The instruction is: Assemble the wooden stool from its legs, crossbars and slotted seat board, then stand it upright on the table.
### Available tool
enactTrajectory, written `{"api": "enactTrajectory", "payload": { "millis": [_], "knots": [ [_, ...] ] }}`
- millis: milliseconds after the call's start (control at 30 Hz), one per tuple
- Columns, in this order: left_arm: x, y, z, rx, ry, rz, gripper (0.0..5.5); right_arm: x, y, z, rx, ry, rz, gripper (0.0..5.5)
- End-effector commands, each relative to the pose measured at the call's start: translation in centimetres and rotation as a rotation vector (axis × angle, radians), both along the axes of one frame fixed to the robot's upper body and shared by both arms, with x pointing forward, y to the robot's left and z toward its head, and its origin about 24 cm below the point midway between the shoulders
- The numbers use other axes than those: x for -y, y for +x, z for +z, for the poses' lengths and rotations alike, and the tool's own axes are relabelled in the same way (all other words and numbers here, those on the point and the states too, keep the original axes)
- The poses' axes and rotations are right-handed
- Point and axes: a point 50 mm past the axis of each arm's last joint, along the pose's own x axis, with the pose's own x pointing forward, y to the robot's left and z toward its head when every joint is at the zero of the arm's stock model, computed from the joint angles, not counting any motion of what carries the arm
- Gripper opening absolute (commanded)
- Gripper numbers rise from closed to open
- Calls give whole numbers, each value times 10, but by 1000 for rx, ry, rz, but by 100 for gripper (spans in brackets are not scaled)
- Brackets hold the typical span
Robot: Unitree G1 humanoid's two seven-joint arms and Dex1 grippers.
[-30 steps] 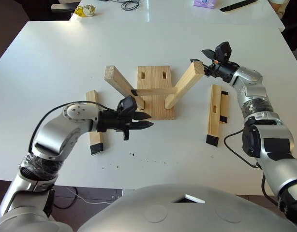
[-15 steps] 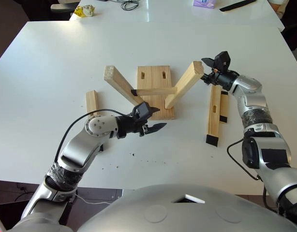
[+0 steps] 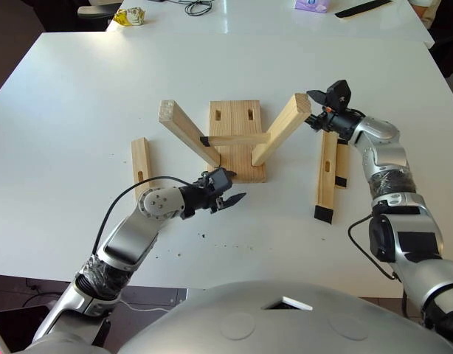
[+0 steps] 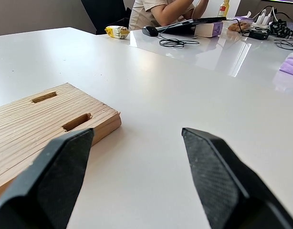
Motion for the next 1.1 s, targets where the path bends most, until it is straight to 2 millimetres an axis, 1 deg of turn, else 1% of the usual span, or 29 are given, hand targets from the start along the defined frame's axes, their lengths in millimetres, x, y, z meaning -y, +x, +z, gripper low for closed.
{"api": "enactTrajectory", "payload": {
  "millis": [33,100,267,367,533,600,767,900,1033,1100],
  "knots": [
    [-10,-7,-13,-60,95,-15,298,0,-3,0,-2,-1,4,344],
    [-18,-10,-16,-83,139,-35,298,0,-4,0,-1,-9,5,344],
    [-45,-15,-18,-140,239,-71,298,5,-9,0,1,-41,0,344],
    [-60,-12,-17,-150,287,-72,298,9,-10,1,5,-50,-9,344],
    [-76,-4,-13,-145,327,-52,298,10,-11,5,14,-51,-16,344],
    [-83,-4,-13,-157,348,-59,298,9,-12,5,17,-54,-13,344],
    [-95,1,-9,-153,386,-74,298,8,-14,7,25,-56,1,344],
    [-102,6,-8,-143,415,-95,298,2,-4,13,45,-30,-12,344],
    [-99,-8,-8,-188,395,-183,298,-13,5,21,73,-13,8,344],
    [-99,-15,-7,-210,387,-223,298,-16,7,22,81,-12,12,344]
  ]
}}
